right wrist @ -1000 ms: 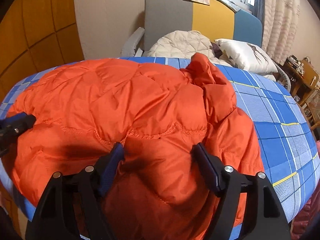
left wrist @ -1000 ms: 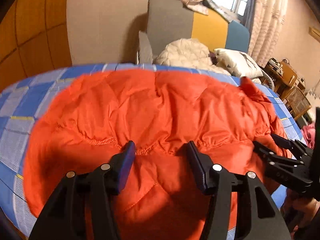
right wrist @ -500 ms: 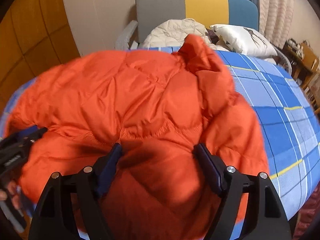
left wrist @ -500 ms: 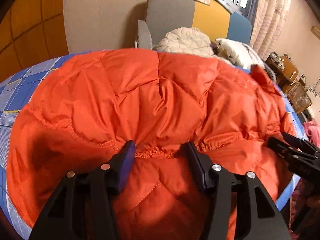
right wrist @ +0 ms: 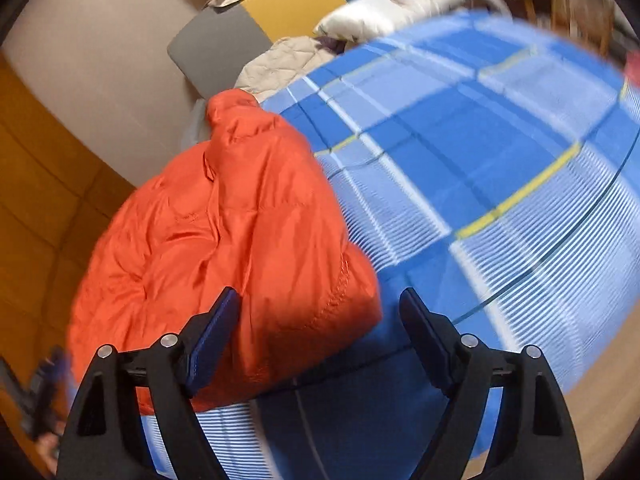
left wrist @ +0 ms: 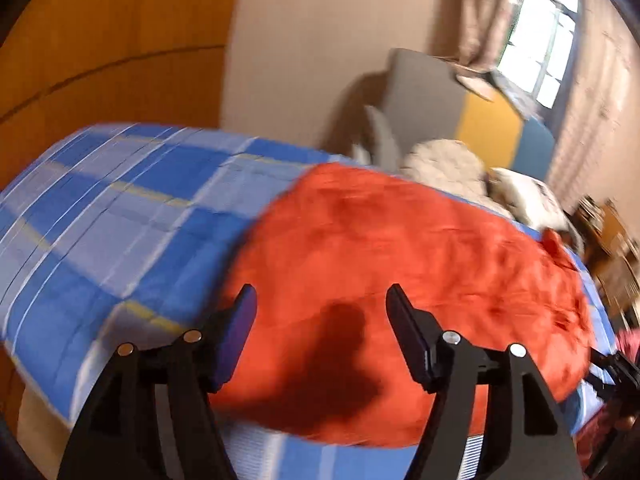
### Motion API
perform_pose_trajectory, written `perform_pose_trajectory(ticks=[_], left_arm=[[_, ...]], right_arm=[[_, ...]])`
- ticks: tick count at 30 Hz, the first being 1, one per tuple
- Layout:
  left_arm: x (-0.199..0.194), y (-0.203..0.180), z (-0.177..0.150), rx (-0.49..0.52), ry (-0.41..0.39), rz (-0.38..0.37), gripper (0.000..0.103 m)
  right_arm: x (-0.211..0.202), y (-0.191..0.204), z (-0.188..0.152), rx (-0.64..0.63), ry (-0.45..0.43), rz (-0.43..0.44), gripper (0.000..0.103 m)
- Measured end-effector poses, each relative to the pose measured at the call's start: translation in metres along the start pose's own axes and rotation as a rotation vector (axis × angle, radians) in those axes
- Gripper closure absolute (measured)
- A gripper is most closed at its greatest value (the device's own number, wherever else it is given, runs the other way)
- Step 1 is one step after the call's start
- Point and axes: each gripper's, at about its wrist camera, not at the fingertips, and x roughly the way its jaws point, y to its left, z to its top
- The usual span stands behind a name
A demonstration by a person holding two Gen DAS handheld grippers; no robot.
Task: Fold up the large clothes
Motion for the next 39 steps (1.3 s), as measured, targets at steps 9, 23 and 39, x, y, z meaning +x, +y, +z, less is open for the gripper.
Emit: perform_pose_trajectory(ticks=[9, 23, 39], left_arm=[[-0.004, 0.050, -0.027, -0.090, 0.059, 0.030, 0.036], [-0.033, 0.049, -0.041, -0.072, 0.052, -0.112, 0.036], [-0.035, -0.095, -0.018, 0.102, 0.013, -0.303, 0.036]], right_arm=[[0.010, 0.001, 0.000, 0.070, 0.021, 0.109, 0.073], [-0.059, -0.046, -0.009, 0.032, -0.024, 0.017, 0.084], [-0.121, 0.020, 0.003, -0.229, -0.238, -0.156, 0.036]])
